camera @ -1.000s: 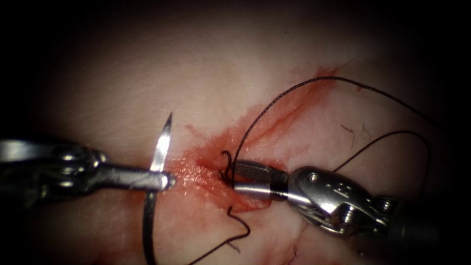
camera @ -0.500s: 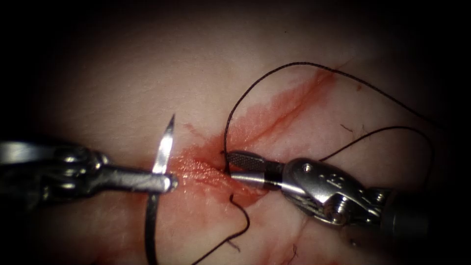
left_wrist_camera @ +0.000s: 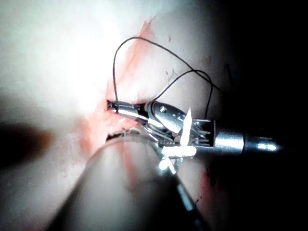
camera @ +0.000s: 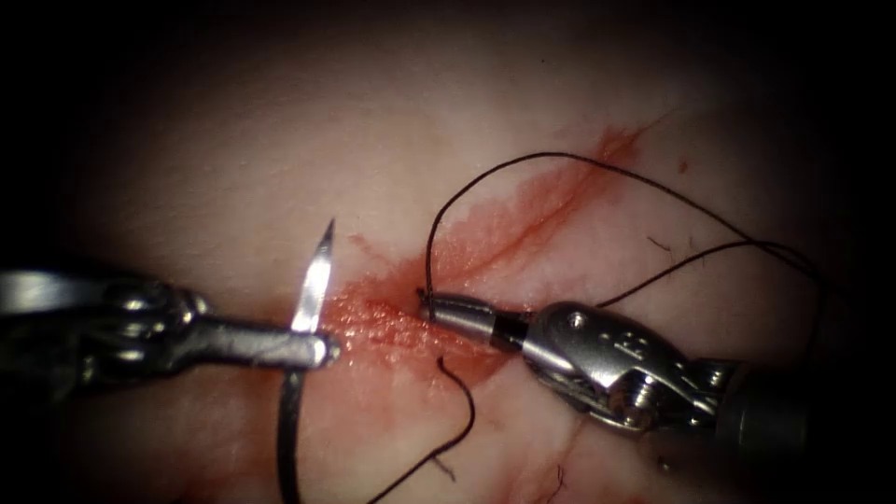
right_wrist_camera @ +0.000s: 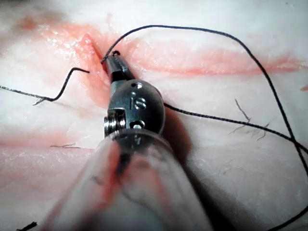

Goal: Wound Closure

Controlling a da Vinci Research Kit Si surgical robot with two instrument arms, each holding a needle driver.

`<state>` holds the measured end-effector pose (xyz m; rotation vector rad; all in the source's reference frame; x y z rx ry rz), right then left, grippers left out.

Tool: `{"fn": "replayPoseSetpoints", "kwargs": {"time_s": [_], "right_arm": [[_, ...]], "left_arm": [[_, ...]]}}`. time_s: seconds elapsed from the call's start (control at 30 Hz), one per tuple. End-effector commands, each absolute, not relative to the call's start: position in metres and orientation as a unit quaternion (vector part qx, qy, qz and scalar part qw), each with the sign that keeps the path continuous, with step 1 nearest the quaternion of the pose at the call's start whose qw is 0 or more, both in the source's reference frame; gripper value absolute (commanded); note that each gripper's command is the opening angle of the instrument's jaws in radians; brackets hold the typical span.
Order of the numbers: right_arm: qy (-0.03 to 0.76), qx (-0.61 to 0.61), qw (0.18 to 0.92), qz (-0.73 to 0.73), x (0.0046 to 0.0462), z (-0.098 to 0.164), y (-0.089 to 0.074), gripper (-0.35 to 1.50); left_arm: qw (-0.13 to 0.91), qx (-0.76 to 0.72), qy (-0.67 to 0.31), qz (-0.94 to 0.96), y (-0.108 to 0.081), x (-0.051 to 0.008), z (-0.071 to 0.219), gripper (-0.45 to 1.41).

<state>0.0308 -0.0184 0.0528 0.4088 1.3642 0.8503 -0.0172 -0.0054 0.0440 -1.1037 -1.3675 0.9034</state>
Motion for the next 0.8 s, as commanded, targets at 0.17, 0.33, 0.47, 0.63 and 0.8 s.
{"fn": "replayPoseSetpoints", "kwargs": {"time_s": [0.17, 0.33, 0.47, 0.63, 0.8], "right_arm": [[0.62, 0.11, 0.714, 0.307, 0.0311, 0.0523, -0.0161, -0.35], [0.623, 0.015, 0.754, 0.206, 0.0306, 0.0512, -0.0139, -0.35], [0.62, -0.04, 0.771, 0.138, 0.0305, 0.0503, -0.0126, -0.35], [0.635, -0.05, 0.77, 0.03, 0.0308, 0.0506, -0.0125, -0.35], [0.632, -0.043, 0.771, -0.062, 0.0314, 0.0509, -0.0135, -0.35]], "left_arm": [[0.55, -0.467, -0.578, 0.382, -0.0054, -0.0177, 0.0445, -0.45], [0.55, -0.467, -0.578, 0.382, -0.0054, -0.0177, 0.0445, -0.45], [0.55, -0.467, -0.578, 0.382, -0.0054, -0.0177, 0.0445, -0.45], [0.55, -0.467, -0.578, 0.382, -0.0054, -0.0178, 0.0445, -0.45], [0.549, -0.466, -0.579, 0.382, -0.0055, -0.0178, 0.0444, -0.45]]}}
